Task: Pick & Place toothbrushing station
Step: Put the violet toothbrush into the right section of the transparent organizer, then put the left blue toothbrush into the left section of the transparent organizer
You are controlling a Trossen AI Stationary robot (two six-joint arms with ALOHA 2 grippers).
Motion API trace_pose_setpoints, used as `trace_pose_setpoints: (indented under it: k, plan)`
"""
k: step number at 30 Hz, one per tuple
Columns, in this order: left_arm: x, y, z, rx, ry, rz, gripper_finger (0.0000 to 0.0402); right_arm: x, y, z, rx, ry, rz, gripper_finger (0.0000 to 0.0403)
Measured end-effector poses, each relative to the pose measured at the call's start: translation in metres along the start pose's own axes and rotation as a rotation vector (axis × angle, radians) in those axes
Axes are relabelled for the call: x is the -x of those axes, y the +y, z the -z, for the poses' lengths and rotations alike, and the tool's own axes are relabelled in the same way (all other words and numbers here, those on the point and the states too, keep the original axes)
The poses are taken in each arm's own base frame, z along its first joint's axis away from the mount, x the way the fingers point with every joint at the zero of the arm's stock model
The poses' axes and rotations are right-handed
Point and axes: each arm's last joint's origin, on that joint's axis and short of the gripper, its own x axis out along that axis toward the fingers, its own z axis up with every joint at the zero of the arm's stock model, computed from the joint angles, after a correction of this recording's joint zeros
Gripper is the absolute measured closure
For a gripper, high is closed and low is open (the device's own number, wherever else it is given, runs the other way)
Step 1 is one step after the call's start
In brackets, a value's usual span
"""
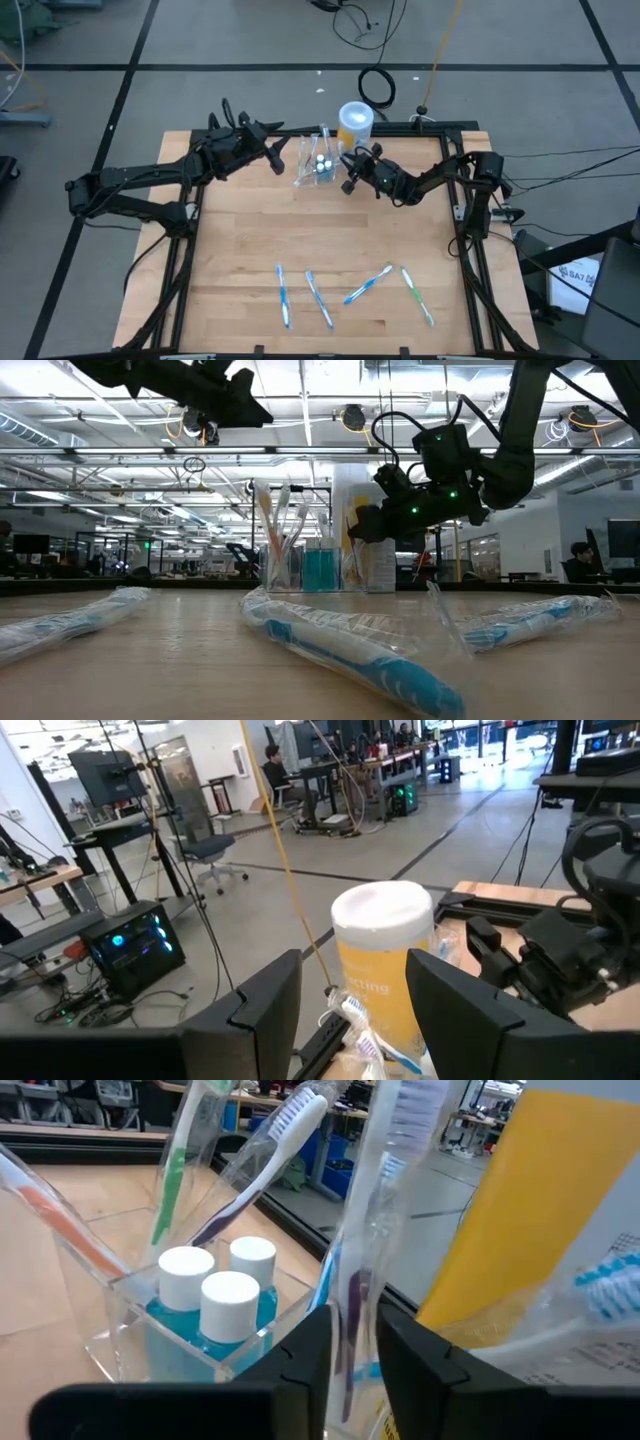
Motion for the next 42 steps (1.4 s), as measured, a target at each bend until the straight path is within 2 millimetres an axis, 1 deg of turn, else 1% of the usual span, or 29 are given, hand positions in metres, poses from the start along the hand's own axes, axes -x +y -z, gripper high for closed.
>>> trace_pose_setpoints:
  k: [4,10,16,21,24,28,34,38,42]
  plan:
    - [0.000,0.000,0.002,-0.005,0.019,0.003,0.0213,0.002,-0.002,-0.008,-0.009,-0.026,0.004,0.0296]
    - [0.000,-0.001,0.005,-0.004,0.053,0.009,0.0213,0.012,-0.005,-0.036,-0.020,-0.089,0.002,0.0266]
    - [0.000,-0.002,0.010,0.060,0.099,0.014,0.0213,0.027,-0.008,-0.064,-0.012,-0.140,-0.010,0.0259]
    - [0.003,-0.008,0.013,0.096,0.137,0.039,0.0213,0.038,-0.012,-0.083,-0.030,-0.190,-0.011,0.0260]
    - [0.005,-0.016,0.013,0.117,0.150,0.069,0.0213,0.042,-0.015,-0.090,-0.040,-0.219,-0.008,0.0259]
    - [0.010,-0.029,0.013,0.115,0.168,0.135,0.0213,0.044,-0.016,-0.094,-0.048,-0.245,-0.003,0.0261]
    - [0.021,-0.052,0.015,0.107,0.210,0.350,0.0213,0.046,-0.019,-0.101,0.004,-0.312,0.022,0.0263]
    - [0.030,-0.067,0.017,0.139,0.257,0.475,0.0213,0.048,-0.020,-0.107,-0.018,-0.385,0.037,0.0263]
    - [0.040,-0.081,0.019,0.191,0.312,0.553,0.0213,0.051,-0.022,-0.112,-0.053,-0.439,0.045,0.0264]
